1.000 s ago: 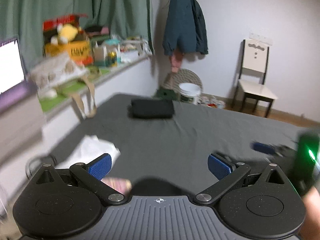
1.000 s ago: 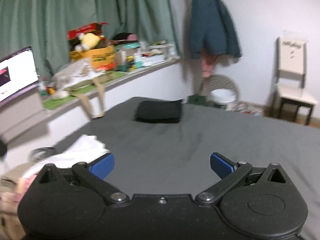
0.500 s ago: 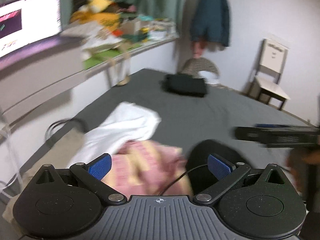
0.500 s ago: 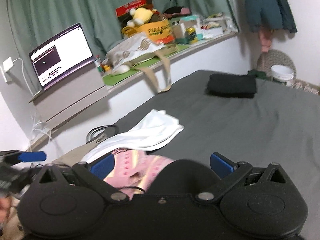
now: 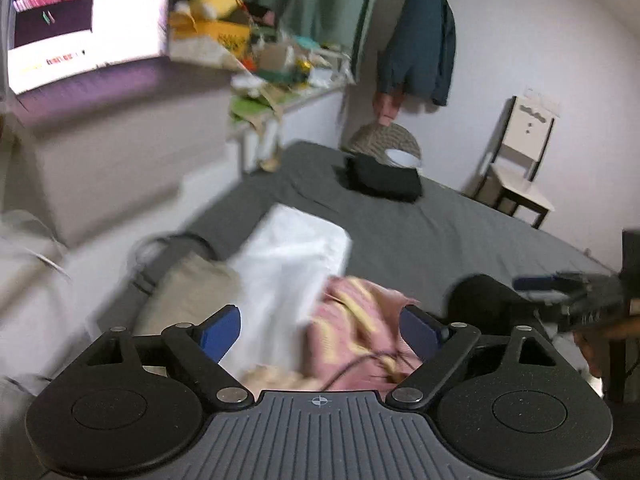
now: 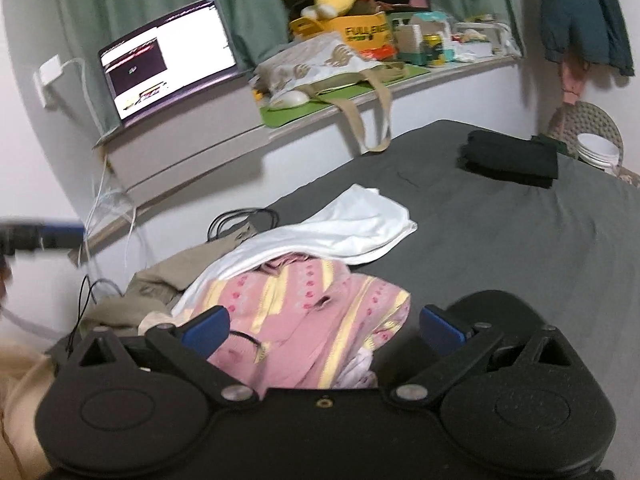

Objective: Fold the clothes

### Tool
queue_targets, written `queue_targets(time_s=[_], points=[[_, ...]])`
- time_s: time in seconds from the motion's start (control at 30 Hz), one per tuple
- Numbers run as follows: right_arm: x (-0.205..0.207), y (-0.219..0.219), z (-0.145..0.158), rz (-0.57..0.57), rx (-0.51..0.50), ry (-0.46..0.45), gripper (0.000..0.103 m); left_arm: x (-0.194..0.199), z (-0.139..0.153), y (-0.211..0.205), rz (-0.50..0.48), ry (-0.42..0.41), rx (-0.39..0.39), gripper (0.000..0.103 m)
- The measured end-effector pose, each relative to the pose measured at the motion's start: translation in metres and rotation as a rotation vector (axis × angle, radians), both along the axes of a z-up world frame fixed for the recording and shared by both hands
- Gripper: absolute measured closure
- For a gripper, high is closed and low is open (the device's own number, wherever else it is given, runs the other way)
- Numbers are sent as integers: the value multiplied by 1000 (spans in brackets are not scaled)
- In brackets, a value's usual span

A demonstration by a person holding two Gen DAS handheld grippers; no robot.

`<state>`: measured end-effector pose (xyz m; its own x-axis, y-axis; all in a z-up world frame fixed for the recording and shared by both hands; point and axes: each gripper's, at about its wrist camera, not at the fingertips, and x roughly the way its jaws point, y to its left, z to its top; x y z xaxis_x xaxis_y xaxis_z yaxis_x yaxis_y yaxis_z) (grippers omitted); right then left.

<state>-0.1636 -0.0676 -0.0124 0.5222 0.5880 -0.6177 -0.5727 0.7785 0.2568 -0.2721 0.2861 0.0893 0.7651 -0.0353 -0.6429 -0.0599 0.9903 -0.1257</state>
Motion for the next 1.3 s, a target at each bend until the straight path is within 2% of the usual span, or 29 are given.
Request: queue_targets(time_s=[0.1, 0.2, 0.23, 0.33, 0.4, 0.47, 0.5, 0.57, 0.6, 0.7, 0.73, 1.03, 1.2, 1.3], points=[[-5, -1, -2, 10, 18, 17, 1, -2, -2, 21, 70, 91, 94, 15], [-9, -4, -2, 10, 21, 20, 1, 1, -27, 38, 93, 147, 84, 15], [-11, -6, -2, 9, 19, 17, 1, 4, -39, 41, 103, 178, 104, 15], [-15, -10, -1, 13, 25, 16, 1, 17, -81, 40, 137, 318, 251, 15], [-17, -13, 0, 10, 26, 16, 1, 20, -102, 39, 152, 382, 327, 18], [-18, -15, -1, 6, 28, 19, 1, 21, -114, 39, 149, 414, 309, 42], [-18, -16, -1, 5, 30, 18, 1, 20, -118, 41, 149, 415, 286, 48], [-19, -18, -1, 2, 30, 13, 1, 18, -123, 44, 163, 417, 259, 69], [-20, -18, -1, 1, 28, 10, 0, 17, -125, 46, 171, 419, 247, 71], [-24, -21, 2, -5, 24, -1, 0, 15, -123, 41, 161, 368, 269, 95], [-25, -22, 3, -7, 24, -6, 0, 14, -118, 39, 154, 336, 259, 99], [-34, -45, 18, -55, 52, -55, 0, 21, -39, 10, 63, 3, 97, 100], [-38, -71, 25, -132, 79, -72, 0, 53, 10, -17, -76, -136, -7, 100], [-41, -89, 30, -189, 104, -95, 0, 80, 46, -52, -183, -213, -26, 100]])
